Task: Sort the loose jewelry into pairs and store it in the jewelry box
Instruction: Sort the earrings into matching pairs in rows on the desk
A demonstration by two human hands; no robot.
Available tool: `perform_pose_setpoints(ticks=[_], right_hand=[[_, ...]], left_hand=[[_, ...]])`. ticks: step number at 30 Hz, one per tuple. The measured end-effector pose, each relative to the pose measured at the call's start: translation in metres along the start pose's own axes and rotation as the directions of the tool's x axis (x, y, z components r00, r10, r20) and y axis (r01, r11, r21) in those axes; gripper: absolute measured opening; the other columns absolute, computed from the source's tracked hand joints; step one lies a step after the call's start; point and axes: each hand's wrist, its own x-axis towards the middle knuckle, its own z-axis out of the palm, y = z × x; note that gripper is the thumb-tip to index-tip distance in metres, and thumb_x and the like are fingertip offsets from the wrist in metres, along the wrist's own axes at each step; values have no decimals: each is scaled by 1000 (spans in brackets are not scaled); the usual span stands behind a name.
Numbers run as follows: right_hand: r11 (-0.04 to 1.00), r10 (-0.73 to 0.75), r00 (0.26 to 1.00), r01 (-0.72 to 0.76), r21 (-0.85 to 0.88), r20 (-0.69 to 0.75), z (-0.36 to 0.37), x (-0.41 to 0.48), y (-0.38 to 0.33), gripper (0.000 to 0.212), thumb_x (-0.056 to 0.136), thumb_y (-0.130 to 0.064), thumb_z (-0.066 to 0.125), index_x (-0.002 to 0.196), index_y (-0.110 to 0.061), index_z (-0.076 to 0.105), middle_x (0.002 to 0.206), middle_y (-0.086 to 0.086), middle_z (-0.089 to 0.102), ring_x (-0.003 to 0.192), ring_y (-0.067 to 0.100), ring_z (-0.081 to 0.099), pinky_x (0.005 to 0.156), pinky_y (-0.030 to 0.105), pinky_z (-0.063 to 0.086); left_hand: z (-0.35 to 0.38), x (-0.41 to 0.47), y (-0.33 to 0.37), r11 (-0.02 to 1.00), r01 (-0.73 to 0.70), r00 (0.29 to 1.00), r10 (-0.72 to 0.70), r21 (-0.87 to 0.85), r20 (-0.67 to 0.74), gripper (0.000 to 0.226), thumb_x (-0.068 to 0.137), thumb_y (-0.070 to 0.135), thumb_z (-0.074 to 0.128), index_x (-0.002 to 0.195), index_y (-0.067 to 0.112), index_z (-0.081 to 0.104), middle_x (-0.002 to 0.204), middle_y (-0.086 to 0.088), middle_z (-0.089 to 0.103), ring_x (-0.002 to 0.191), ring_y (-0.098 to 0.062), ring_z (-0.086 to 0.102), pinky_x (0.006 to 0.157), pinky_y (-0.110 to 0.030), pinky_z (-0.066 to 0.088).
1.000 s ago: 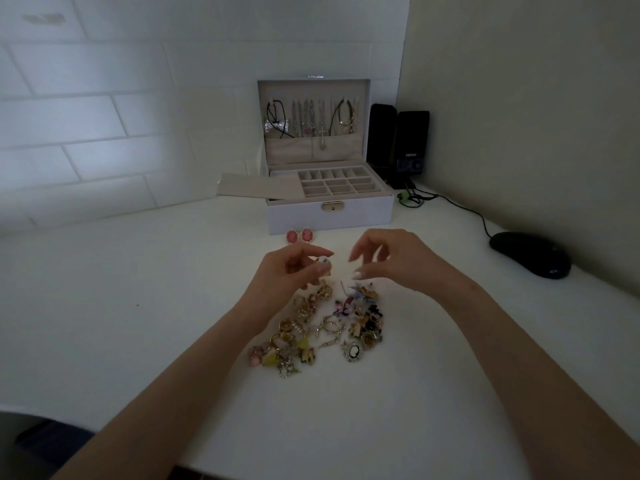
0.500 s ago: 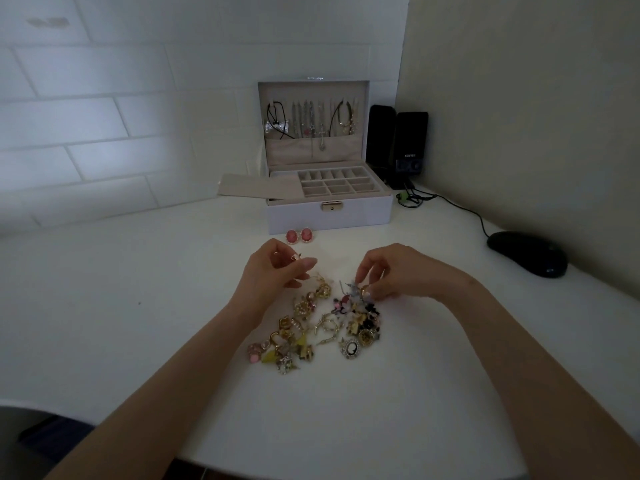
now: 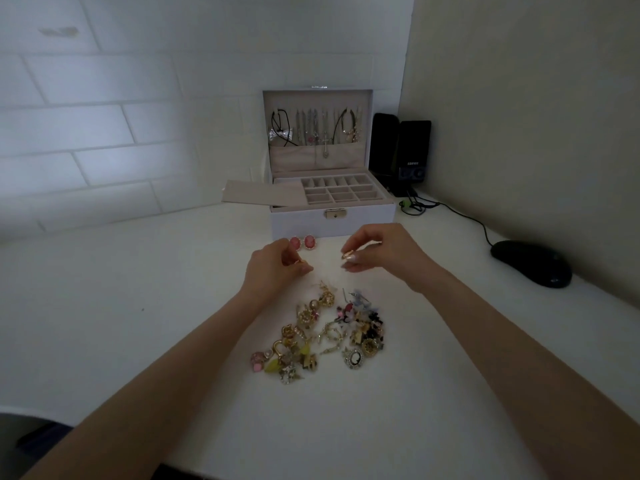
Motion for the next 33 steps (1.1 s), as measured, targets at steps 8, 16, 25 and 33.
perform_pose_setpoints(ticks=[8, 16, 25, 33], right_hand=[[997, 56, 997, -58, -42, -45, 31, 34, 10, 27, 69, 11, 73, 89, -5, 65, 80, 12, 63, 72, 21, 64, 66, 26, 57], [984, 59, 998, -65, -167, -37, 46, 51, 14, 32, 65, 10, 74, 92, -7, 68, 91, 13, 72, 87, 20, 67, 84, 31, 54], [955, 0, 995, -29, -297, -96, 54, 64, 18, 23, 69, 2, 76, 89, -6, 70, 84, -2, 64, 82, 8, 58, 74, 17, 45], [941, -27, 994, -9, -339, -103, 46, 56, 12, 22, 70, -2, 75, 87, -13, 66, 83, -1, 62, 78, 9, 57, 69, 20, 45]], left_hand=[[5, 10, -6, 998, 63, 997, -64, -15, -45, 25, 77, 30, 73, 94, 16, 60, 78, 4, 61, 78, -15, 58, 71, -31, 46], [3, 16, -14, 999, 32, 999, -32, -1, -34, 21, 79, 25, 71, 96, 12, 66, 89, -3, 64, 82, -14, 56, 73, -25, 41], [8, 19, -18, 1000, 14, 997, -12, 26, -82, 20, 82, 26, 67, 99, 15, 65, 96, -7, 63, 82, -16, 56, 72, -25, 40], [1, 15, -10, 997, 1, 995, 7, 78, -101, 22, 80, 27, 70, 94, 14, 60, 96, -5, 59, 79, -13, 51, 69, -23, 36]])
